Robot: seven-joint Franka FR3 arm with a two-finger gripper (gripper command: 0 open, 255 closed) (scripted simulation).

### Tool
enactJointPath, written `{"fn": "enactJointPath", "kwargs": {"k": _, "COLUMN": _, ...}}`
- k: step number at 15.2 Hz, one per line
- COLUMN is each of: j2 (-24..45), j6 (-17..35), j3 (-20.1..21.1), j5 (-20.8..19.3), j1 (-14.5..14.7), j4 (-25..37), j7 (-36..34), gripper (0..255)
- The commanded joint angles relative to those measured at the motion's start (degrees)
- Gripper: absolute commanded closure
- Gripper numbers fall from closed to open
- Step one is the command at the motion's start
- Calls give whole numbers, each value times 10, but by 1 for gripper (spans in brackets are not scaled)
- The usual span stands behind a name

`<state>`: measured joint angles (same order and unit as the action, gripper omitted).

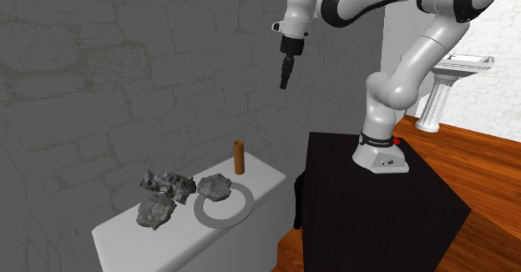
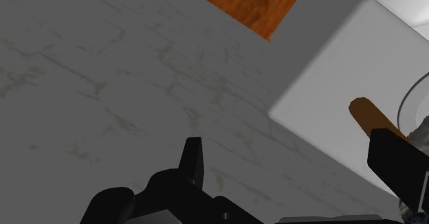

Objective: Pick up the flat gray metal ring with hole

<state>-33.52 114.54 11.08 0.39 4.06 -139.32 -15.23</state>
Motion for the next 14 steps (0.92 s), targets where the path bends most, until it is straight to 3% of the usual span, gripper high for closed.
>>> {"fn": "enactJointPath", "kwargs": {"k": 1, "j2": 30, "j6": 37, "j3": 16, "j5": 4, "j1": 3, "j4": -7, "j7": -19, "gripper": 0}}
{"fn": "enactJointPath", "kwargs": {"k": 8, "j2": 153, "j6": 134, "j3": 77, "j5": -4, "j1": 8, "j4": 13, "j7": -95, "gripper": 0}}
{"fn": "enactJointPath", "kwargs": {"k": 14, "j2": 277, "j6": 201, "j3": 123, "j5": -51, "j1": 8, "j4": 60, "j7": -178, "gripper": 0}}
